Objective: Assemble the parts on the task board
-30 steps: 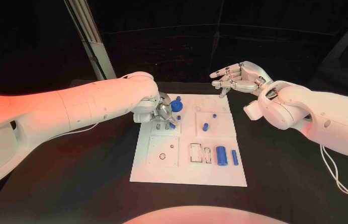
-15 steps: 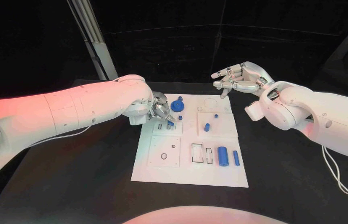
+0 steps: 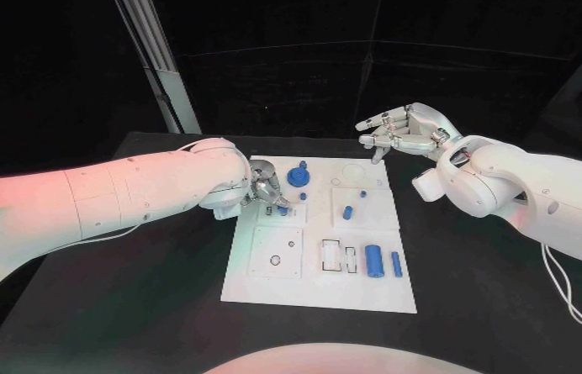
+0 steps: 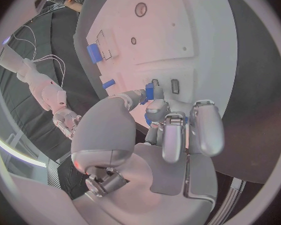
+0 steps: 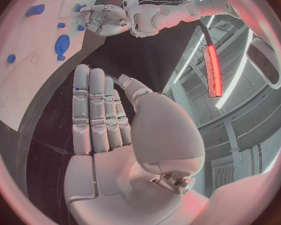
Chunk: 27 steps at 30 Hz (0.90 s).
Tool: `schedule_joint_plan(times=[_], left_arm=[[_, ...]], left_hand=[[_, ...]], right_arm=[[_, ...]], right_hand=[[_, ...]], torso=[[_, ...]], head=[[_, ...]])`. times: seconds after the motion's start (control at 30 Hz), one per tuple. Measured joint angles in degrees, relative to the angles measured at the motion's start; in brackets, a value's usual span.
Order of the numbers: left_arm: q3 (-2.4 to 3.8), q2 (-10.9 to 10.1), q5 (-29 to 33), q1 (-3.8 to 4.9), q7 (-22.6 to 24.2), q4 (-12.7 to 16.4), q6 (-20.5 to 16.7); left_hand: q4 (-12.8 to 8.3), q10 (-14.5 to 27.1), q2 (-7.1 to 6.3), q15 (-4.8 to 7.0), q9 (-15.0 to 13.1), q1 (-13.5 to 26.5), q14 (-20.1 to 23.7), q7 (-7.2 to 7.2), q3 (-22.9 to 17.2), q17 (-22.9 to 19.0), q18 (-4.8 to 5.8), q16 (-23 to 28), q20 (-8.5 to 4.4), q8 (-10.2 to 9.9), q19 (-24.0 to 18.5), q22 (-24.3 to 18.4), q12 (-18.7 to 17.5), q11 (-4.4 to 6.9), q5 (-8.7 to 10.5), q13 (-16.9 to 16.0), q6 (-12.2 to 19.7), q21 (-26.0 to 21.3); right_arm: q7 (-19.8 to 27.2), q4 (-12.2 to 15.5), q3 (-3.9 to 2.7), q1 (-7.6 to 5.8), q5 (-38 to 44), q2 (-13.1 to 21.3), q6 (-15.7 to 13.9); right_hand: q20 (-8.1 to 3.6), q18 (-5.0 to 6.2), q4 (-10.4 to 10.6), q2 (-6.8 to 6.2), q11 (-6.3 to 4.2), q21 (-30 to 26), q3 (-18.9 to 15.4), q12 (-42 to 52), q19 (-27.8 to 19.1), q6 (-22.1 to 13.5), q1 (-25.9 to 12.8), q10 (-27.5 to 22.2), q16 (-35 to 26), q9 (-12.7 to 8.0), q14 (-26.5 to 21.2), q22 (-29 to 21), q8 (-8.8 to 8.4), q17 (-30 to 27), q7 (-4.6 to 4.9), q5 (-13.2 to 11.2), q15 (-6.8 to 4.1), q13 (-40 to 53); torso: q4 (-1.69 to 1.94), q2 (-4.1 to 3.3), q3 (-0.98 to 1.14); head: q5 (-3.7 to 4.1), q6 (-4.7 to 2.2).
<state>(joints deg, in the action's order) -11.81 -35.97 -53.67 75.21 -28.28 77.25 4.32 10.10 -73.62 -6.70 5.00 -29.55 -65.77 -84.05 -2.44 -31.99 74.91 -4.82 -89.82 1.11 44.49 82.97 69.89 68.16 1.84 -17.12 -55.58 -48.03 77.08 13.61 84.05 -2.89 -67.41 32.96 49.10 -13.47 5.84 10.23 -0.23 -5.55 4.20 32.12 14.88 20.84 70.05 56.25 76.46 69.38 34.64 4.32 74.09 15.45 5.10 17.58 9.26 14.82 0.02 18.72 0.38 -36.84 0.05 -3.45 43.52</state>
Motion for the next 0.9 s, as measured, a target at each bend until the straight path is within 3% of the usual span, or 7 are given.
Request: schedule_joint_plan(times=[0.37,0.7,0.9], left_arm=[[-0.25,0.1,-2.3,-0.41,-0.1,0.3,-1.4],[-0.21,0.0,-3.0,-0.38,-0.6,0.5,-0.8],[-0.19,0.0,-3.1,-0.36,-0.9,0.6,0.0]], left_hand=[[-0.1,-0.2,-0.24,0.00,0.0,0.2,0.0,0.19,-0.1,0.0,0.00,0.0,0.00,0.0,0.0,0.0,0.2,0.21,0.02,-0.1,-0.2,0.0],[-0.1,-0.4,-0.21,0.00,0.0,0.2,0.0,0.10,-0.1,0.0,0.00,0.0,-0.05,-0.1,0.1,0.0,0.2,0.00,0.02,-0.4,-0.3,0.0],[-0.2,-0.9,-0.46,0.00,-0.1,0.5,0.0,0.32,0.1,0.0,0.00,0.0,-0.19,-0.1,0.2,0.3,0.4,0.11,-2.79,-0.5,-1.0,0.2]], right_arm=[[0.0,0.0,0.01,0.00,0.0,0.0,0.1],[0.0,-0.1,0.01,0.00,0.0,0.0,0.1],[0.0,-0.1,0.01,0.00,0.0,0.0,0.2]], right_hand=[[0.01,0.00,0.0,0.00,0.00,0.0,0.0,0.0,0.0,0.0,0.0,0.0,0.0,0.0,-0.1,0.0,0.00,0.0,0.00,0.0,0.08,0.0],[0.01,0.00,0.0,0.00,0.00,0.0,0.0,0.0,0.0,0.0,0.0,0.0,0.0,0.0,-0.1,0.0,0.00,0.0,0.00,0.0,0.08,0.0],[0.01,0.00,0.0,0.00,0.00,0.0,0.0,0.0,0.0,0.0,0.0,0.0,0.0,0.0,-0.1,0.0,0.00,0.0,0.00,0.0,0.08,0.0]], torso=[[-0.10,-0.09,-0.01],[-0.10,-0.11,-0.01],[-0.10,-0.12,-0.01]], head=[[0.05,-0.14],[0.08,0.16],[0.10,0.26]])
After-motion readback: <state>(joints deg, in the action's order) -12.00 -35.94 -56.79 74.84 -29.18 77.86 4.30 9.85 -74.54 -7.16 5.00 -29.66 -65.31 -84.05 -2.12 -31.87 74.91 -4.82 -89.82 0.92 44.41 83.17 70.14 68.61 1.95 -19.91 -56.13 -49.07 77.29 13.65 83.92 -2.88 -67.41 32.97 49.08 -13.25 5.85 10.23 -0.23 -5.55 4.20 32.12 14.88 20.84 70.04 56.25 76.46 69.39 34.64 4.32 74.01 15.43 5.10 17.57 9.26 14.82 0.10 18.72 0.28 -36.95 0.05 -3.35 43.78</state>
